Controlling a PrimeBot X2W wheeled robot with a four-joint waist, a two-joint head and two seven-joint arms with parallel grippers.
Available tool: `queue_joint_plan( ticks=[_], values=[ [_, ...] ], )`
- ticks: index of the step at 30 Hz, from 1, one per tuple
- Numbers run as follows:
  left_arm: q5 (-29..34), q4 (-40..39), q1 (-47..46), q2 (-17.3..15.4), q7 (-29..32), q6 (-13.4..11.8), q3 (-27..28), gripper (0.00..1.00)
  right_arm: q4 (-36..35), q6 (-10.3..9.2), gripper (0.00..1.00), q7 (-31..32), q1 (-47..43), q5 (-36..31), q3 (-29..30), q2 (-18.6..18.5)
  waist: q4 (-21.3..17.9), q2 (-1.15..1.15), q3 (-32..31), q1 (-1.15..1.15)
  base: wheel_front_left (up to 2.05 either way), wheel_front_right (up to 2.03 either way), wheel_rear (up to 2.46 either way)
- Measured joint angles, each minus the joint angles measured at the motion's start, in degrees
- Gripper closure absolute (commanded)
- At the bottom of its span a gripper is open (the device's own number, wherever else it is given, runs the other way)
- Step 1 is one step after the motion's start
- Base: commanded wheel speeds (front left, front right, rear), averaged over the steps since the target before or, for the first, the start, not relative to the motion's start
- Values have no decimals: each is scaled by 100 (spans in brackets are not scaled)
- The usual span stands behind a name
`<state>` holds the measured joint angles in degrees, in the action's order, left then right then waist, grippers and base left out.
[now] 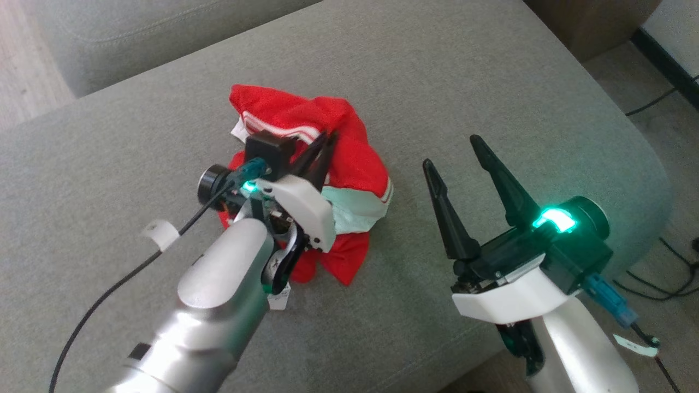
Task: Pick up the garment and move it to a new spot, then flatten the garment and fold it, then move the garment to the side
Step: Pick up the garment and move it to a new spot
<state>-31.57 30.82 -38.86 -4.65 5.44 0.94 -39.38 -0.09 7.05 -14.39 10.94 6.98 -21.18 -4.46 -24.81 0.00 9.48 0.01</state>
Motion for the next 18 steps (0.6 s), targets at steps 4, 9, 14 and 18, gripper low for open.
queue_joint_plan(
  ticks=[4,9,14,18],
  values=[
    [-20,549,-64,70,-310,3,-43,0,1,0,0,0,-2,0,46,10,85,0,44,0,0,0,0],
    [-130,593,-77,134,-576,-13,-33,0,21,0,0,0,-7,-54,168,13,271,0,11,0,0,0,0],
    [-202,8,298,-69,-892,-151,87,0,9,0,0,0,-107,-112,372,-7,494,0,-107,0,0,0,0],
    [-209,-615,970,-425,-1222,-460,277,0,4,0,0,0,-261,-213,583,-104,739,0,-217,-1,0,0,0]
  ],
)
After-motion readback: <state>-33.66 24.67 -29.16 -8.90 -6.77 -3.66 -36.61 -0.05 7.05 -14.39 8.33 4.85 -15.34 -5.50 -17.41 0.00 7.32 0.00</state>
